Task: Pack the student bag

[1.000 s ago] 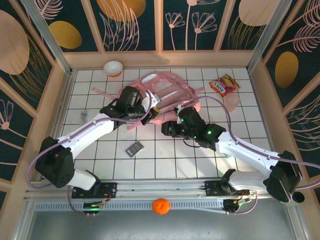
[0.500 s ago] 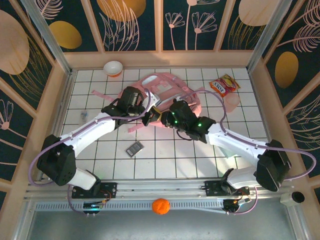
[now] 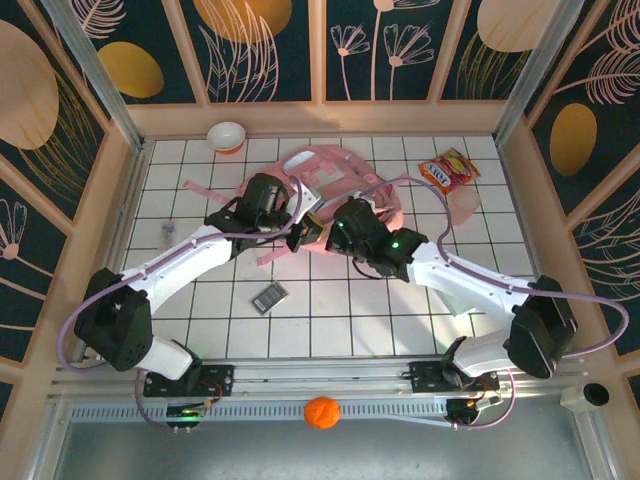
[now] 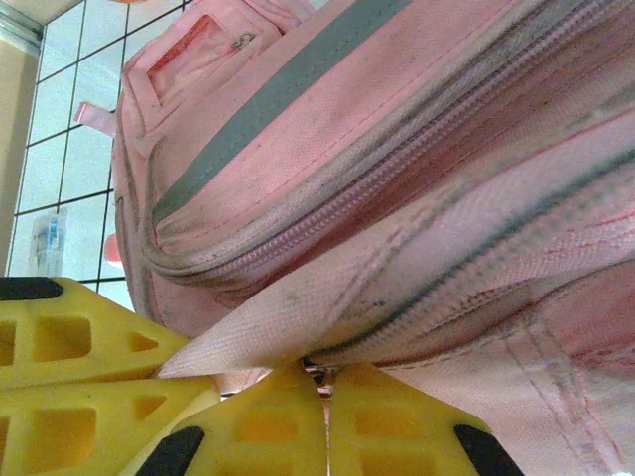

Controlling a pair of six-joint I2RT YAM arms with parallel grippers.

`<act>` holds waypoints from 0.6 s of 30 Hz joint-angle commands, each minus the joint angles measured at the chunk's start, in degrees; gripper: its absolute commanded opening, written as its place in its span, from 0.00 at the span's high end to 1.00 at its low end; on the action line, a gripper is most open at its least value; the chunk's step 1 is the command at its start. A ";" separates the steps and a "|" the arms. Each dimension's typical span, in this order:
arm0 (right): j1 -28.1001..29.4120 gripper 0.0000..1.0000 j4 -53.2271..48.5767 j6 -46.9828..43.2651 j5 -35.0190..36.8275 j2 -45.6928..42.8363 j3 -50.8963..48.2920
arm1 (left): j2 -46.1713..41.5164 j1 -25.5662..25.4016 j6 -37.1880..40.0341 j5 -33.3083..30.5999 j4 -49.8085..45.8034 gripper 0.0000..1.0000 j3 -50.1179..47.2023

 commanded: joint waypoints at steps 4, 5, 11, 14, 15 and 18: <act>-3.04 0.86 -7.83 -0.23 5.21 -0.35 -1.21 | -2.12 0.14 -0.55 1.65 4.48 1.00 3.63; -3.00 0.83 -7.05 -0.69 4.35 -0.35 -1.21 | -2.11 0.14 -0.67 1.73 4.64 1.00 3.76; -1.18 0.72 -5.87 -2.27 2.53 -1.01 -1.33 | -1.63 0.18 -1.58 0.88 5.19 1.00 4.58; -0.38 0.70 -8.75 -1.86 4.40 -1.86 -1.48 | -1.25 0.14 -2.32 0.53 5.66 1.00 5.08; -0.28 0.69 -9.15 -1.77 4.70 -2.25 -1.72 | -1.17 0.19 -2.70 0.58 5.86 1.00 5.21; -0.26 0.66 -7.99 -2.41 4.91 -2.69 -2.45 | -1.23 0.13 -3.54 1.58 6.70 1.00 5.40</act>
